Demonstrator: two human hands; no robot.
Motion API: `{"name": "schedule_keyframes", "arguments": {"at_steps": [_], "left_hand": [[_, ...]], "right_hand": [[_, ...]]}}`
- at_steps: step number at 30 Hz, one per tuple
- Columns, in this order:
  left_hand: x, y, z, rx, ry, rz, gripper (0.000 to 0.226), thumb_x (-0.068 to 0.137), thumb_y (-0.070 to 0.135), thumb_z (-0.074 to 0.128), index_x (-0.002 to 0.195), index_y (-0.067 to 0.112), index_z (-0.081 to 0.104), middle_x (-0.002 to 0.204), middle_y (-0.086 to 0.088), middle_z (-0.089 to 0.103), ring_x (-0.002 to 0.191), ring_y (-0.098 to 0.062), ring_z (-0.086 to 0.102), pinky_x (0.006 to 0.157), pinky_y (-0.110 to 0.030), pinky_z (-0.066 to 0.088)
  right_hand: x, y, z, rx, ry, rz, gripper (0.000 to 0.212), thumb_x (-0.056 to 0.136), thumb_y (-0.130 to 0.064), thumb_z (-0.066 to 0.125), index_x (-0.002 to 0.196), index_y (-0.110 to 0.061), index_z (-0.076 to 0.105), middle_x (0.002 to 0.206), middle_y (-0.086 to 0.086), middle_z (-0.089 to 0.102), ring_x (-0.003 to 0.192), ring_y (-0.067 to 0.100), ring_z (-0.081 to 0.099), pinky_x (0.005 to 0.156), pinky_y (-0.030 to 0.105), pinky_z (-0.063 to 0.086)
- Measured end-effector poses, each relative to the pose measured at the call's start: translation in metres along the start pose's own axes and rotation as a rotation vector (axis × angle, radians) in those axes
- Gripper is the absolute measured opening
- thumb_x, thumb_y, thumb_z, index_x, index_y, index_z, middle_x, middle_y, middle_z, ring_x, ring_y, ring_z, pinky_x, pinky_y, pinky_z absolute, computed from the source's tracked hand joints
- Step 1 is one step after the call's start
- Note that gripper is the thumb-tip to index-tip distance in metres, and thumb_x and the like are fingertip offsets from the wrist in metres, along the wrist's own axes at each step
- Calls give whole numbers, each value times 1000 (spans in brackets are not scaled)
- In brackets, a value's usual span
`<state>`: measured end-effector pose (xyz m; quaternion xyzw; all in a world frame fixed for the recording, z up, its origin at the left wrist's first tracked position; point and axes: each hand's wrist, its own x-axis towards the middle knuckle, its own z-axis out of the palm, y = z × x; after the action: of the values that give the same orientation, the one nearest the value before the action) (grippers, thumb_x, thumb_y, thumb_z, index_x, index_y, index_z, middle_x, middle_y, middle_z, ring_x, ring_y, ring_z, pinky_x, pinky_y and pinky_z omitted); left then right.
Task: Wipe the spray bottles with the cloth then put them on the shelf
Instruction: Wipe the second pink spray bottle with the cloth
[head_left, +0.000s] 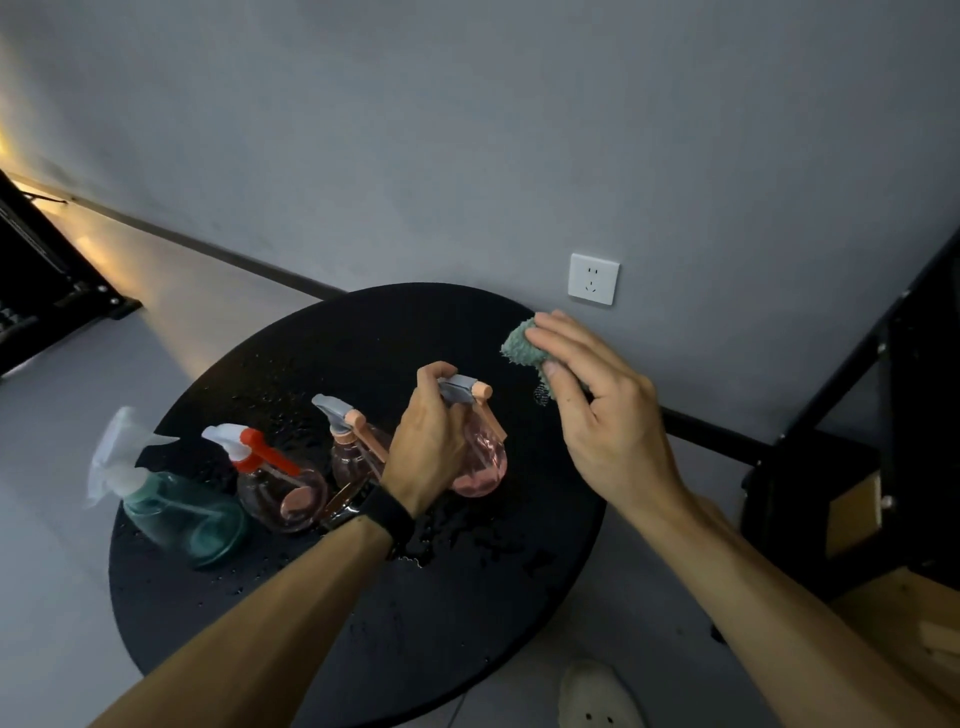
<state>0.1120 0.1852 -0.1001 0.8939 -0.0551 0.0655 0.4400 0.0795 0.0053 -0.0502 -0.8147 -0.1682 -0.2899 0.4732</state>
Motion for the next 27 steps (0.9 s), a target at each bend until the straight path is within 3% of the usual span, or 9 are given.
{"name": "schedule_keyframes", "arguments": {"at_steps": [3, 7, 14, 16, 18, 20, 23, 27], "left_hand": [[7, 0, 3, 3, 3, 21, 26, 101, 11, 45, 119, 26, 34, 119, -5, 59, 95, -13, 61, 71, -12, 44], [13, -2, 5, 35, -7, 30, 27, 101, 9, 45, 124, 20, 36, 121, -8, 58, 101, -21, 60, 77, -23, 42], [13, -3, 6, 79, 3, 41, 26, 101, 10, 47, 122, 21, 35, 118, -9, 59, 95, -18, 59, 70, -13, 44], [10, -2, 2, 95, -30, 34, 33, 101, 11, 49, 130, 19, 35, 122, -10, 60, 101, -20, 62, 79, -20, 50], [3, 4, -6, 108, -46, 20, 41, 100, 15, 52, 137, 23, 35, 128, -9, 59, 111, -20, 61, 92, -36, 53], [-10, 16, -18, 109, 29, 15, 41, 99, 18, 54, 138, 23, 42, 132, -7, 54, 110, -14, 59, 96, -32, 51], [-32, 38, -40, 17, 172, 72, 25, 100, 17, 51, 122, 24, 60, 119, 4, 59, 103, -2, 59, 91, -23, 51], [-48, 59, -62, -266, 81, 8, 26, 104, 31, 43, 111, 35, 68, 111, 12, 70, 107, -3, 64, 93, -31, 53]], "right_hand": [[2, 1, 0, 7, -6, 10, 35, 93, 6, 52, 124, -4, 63, 132, -4, 55, 132, 7, 45, 109, 12, 30], [3, 4, 0, 18, -10, 26, 35, 94, 5, 51, 125, -4, 63, 134, 0, 57, 133, 8, 45, 109, 13, 31], [1, 3, 2, 22, -18, 37, 35, 94, 5, 52, 125, -4, 64, 135, 3, 58, 133, 9, 46, 110, 14, 32], [0, 0, 3, 32, -33, 27, 35, 94, 5, 52, 126, -4, 63, 136, 3, 58, 133, 9, 45, 110, 15, 32], [-2, -3, 5, 39, -46, 19, 34, 95, 4, 52, 127, -4, 62, 136, 3, 57, 134, 8, 45, 110, 15, 32], [-4, -6, 8, 47, -57, 0, 35, 95, 4, 52, 128, -4, 61, 136, 1, 56, 134, 7, 44, 110, 15, 31], [-7, -15, 16, 63, -81, -36, 37, 94, 5, 54, 130, -4, 59, 137, -1, 54, 134, 7, 44, 112, 17, 31], [-11, -28, 27, 75, -141, -51, 42, 94, 2, 54, 136, -5, 53, 140, -4, 47, 136, 10, 42, 113, 17, 29]]}}
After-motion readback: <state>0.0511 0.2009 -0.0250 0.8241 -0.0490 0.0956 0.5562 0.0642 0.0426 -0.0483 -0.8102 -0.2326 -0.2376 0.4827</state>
